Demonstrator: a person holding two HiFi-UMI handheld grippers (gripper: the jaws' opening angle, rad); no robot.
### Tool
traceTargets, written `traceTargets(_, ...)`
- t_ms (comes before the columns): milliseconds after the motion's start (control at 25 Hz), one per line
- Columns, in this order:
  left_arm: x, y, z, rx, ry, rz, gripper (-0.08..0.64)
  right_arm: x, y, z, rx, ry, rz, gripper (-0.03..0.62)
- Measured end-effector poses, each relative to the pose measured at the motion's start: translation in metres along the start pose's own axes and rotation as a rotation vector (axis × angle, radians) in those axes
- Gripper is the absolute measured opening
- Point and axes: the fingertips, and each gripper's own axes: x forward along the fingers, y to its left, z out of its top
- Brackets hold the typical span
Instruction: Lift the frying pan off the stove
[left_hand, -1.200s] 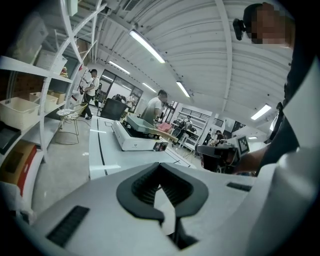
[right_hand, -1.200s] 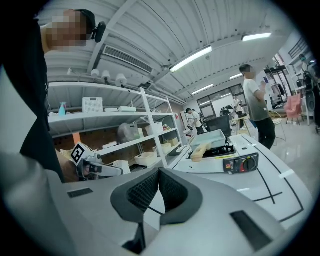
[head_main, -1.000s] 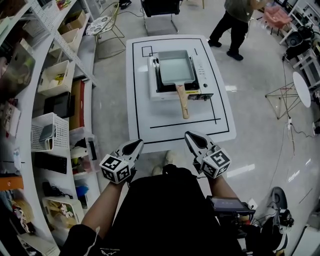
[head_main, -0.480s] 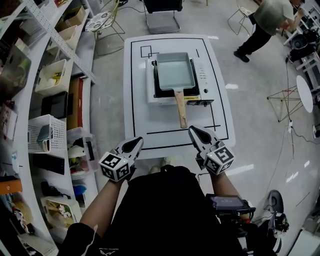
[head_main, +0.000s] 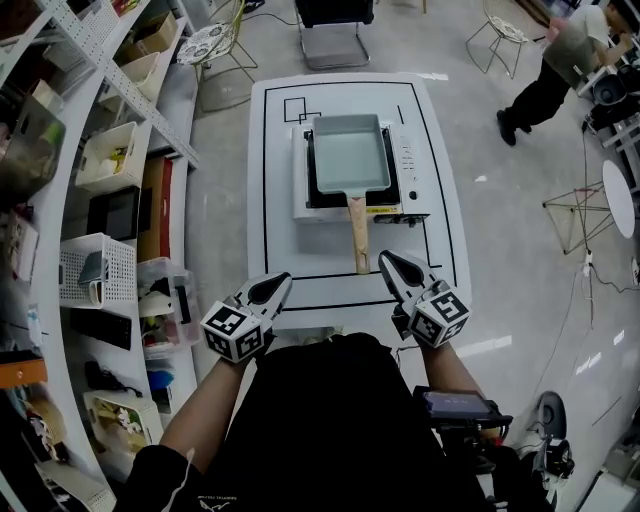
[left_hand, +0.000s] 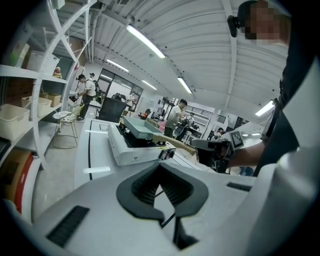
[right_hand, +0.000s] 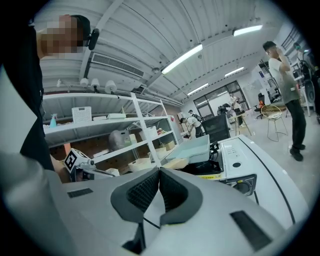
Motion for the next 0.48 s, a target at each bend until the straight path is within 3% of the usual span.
traceTargets(480,0.013,0.007,0.008,-0.019,-0.007,0.064,0.009,0.022,-0.024,0.004,0.058,-0.004,0.057,0.026)
